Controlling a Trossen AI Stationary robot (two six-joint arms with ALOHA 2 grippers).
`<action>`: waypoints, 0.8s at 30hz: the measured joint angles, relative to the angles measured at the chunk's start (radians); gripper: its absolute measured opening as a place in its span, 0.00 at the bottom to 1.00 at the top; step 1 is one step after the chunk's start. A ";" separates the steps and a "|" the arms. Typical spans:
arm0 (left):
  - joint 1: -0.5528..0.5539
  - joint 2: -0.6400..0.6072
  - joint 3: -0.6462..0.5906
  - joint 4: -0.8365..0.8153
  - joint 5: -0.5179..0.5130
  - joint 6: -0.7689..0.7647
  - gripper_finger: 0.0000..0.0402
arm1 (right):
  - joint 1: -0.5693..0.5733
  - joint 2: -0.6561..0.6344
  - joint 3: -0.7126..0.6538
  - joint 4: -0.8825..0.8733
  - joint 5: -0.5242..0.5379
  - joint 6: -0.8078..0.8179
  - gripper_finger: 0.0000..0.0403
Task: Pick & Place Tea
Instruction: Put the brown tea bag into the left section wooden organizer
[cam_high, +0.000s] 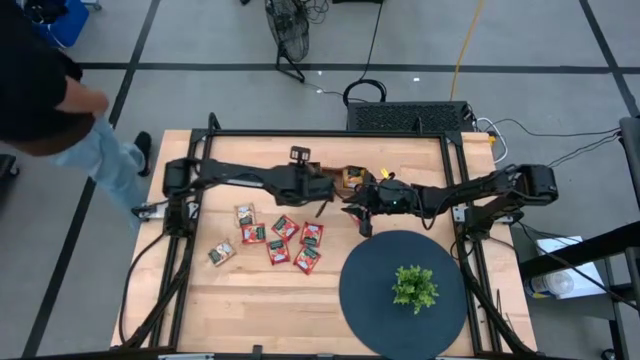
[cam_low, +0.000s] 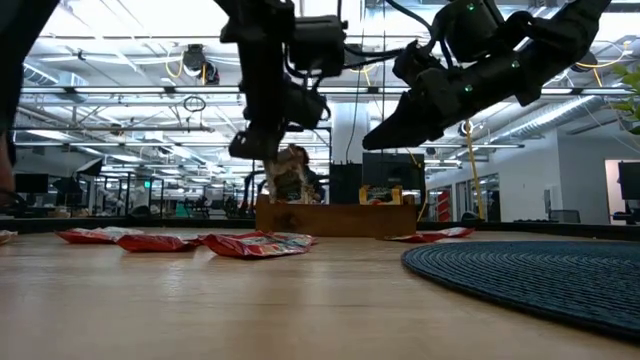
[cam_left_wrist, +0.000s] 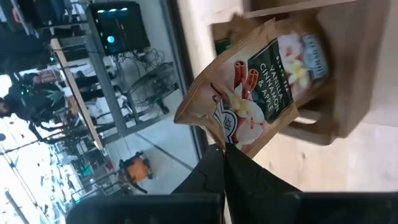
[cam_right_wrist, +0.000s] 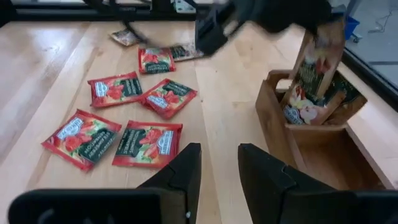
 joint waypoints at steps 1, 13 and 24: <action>0.000 0.013 0.004 0.000 0.000 0.004 0.00 | 0.000 -0.001 0.000 0.000 0.000 -0.003 0.23; 0.000 0.037 0.004 0.027 0.048 0.005 0.00 | 0.000 -0.007 0.001 -0.016 0.000 -0.025 0.23; 0.024 0.037 -0.032 0.067 0.060 0.047 0.00 | 0.000 -0.007 0.001 -0.016 0.000 -0.022 0.23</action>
